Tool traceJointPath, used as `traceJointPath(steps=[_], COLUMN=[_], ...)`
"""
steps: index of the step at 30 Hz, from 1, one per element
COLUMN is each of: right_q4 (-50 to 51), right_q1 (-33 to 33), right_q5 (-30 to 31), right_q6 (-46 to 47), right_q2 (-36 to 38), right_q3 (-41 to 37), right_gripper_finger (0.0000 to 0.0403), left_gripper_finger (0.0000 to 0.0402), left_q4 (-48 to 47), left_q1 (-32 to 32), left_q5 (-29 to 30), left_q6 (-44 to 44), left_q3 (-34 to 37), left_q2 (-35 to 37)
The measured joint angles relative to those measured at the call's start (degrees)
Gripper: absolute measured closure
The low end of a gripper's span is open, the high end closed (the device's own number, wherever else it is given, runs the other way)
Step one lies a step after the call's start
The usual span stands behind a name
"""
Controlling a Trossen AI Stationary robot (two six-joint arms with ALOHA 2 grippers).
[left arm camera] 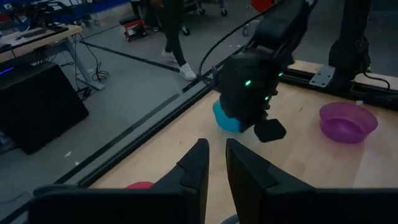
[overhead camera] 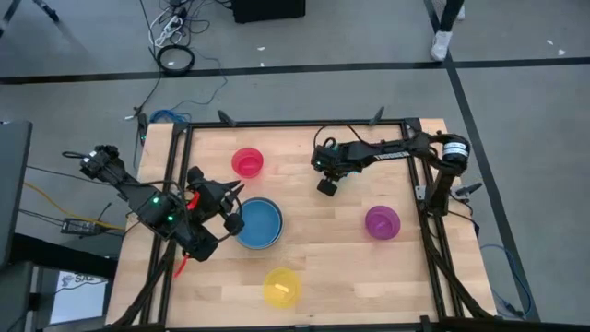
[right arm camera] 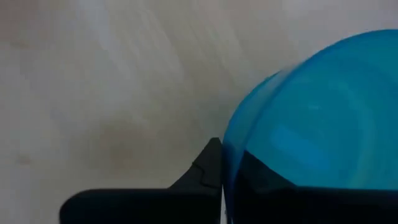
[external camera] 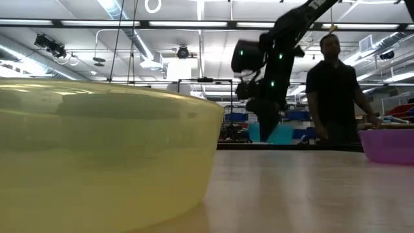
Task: Nest bowls inside each other
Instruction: Stack the light blue bowl on top of the blue bowl
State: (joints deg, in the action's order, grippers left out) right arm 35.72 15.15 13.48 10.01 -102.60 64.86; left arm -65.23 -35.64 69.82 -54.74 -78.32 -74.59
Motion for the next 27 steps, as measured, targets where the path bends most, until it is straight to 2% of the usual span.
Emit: traceJointPath(steps=[3,7,13,18,23,27], right_q4=[0.0,-5.3,-15.9,-18.3,-13.2,-11.7], right_q1=[-4.3,-13.4,-24.7,-28.3,-28.8,-28.8], right_q5=[0.5,-2.9,-1.1,-3.1,-3.2,-5.3], right_q6=[0.4,-1.2,-6.4,-10.3,-11.2,-10.7], right_q2=[3.1,5.4,2.5,-4.7,-13.4,-17.3], right_q3=[1.1,6.1,16.9,25.8,32.7,36.5], right_gripper_finger=[0.0401,0.0402,0.0402,0.0403,0.0403,0.0403], left_gripper_finger=[0.0337,0.0337,0.0337,0.0337,0.0337,0.0337], left_q4=[0.8,1.1,1.0,1.0,0.9,0.1], left_q1=[0.0,0.5,0.8,0.8,0.8,0.8], left_q5=[0.0,0.0,0.0,0.0,0.0,-0.4], left_q6=[-0.1,-0.1,-0.2,0.1,0.3,0.4], left_q3=[0.0,0.0,0.0,0.0,0.0,0.0], left_q2=[0.0,0.0,0.0,0.0,0.0,0.0])
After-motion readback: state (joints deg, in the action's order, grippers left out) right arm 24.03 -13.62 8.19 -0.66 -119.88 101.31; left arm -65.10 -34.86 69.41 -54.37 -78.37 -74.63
